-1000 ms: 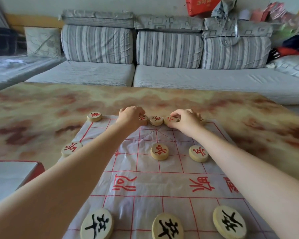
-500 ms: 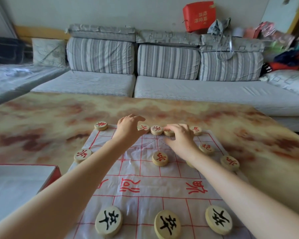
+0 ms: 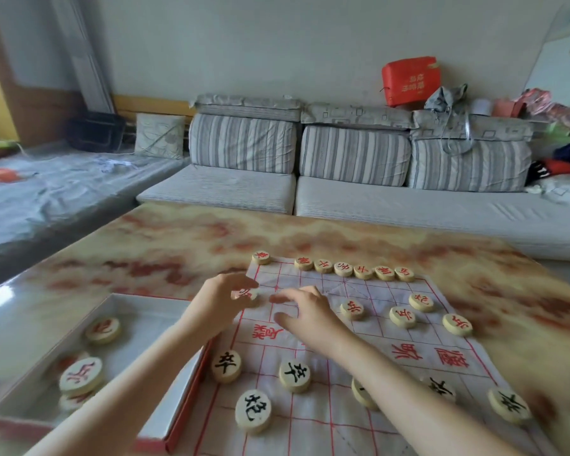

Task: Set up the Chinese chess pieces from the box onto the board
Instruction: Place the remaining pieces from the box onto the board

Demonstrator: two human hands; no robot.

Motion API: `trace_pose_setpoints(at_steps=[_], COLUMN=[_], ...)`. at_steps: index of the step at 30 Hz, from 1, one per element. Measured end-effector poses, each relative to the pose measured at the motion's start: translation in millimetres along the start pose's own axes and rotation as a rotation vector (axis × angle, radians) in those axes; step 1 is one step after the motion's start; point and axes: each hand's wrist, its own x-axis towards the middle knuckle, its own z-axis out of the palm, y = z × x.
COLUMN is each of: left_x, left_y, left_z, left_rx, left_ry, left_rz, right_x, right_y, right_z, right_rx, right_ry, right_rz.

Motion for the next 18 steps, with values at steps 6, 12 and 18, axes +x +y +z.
trace_pose_setpoints(at_steps=[6, 12, 18], left_x=[-64.6, -115.8, -138.6], left_y=[-56.4, -96.6, -129.3], left_z=[-58.9, -99.9, -117.0], left_rx=[0.109, 0.198, 0.123], left_ry=[-0.01, 0.023, 0.099], left_rz=[-0.093, -0.245, -0.311], right_x=[-24.0, -35.1, -29.7], right_y=[-58.6, -101.6, -126.2], right_z=[46.5, 88.1, 124.8], right_rx=[0.03, 0.02, 0.025], right_ry=[-0.137, -0.307, -0.35], right_rz=[-0.071, -0.131, -0.112])
